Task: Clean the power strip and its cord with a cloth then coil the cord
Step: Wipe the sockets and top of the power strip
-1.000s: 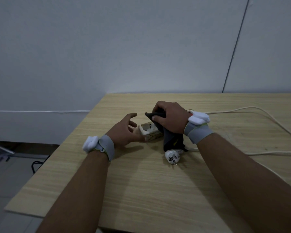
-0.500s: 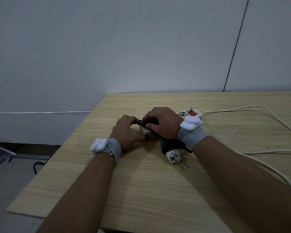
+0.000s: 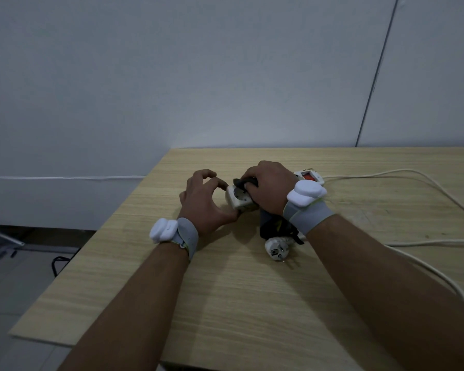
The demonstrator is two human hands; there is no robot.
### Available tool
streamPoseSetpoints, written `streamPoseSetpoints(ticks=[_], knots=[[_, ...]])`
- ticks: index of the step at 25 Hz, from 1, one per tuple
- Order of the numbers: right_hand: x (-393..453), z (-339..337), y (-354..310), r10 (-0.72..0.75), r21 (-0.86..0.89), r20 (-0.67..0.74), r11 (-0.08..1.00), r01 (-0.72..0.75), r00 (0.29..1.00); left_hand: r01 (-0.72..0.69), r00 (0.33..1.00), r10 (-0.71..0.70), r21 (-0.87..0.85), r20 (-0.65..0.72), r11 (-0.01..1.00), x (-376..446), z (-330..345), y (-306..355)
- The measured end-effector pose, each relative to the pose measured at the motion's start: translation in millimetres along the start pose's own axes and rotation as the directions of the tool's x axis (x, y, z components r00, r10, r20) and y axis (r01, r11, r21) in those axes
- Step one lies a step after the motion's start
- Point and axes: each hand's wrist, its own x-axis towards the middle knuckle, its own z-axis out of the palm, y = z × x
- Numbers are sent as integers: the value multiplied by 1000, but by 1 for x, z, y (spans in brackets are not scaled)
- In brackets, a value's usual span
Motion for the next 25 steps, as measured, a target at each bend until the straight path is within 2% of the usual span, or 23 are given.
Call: streamPoseSetpoints(ticks=[4,6,9,12,16,21,25], knots=[[0,-6,-5,-7,-6,-41,1000,7,999,1,1000,-1,4,-21,1000,1,2,3],[-3,-10,-11,-118,79,-35,990,120,992,-6,999,6,-14,-32,1000,1,3,2],[-8,-14,-14,-250,208,65,950,232,966,8,1000,-9,-41,-29,999,2,1,0],[-9,-15,-9,-245,244,92,945,217,965,4,1000,-6,-50,-29,999,2,0,0],[-7,-8,-10,-255,182,50,953,242,966,-1,999,-1,-39,-39,999,3,-2,-2],[-3,-6,-9,-153,137,-31,978,156,988,-2,999,0,-43,-42,999,3,-4,0],[-5,-17,-6,-244,180,103,958,223,964,7,1000,-8,-44,-30,999,2,-4,0]])
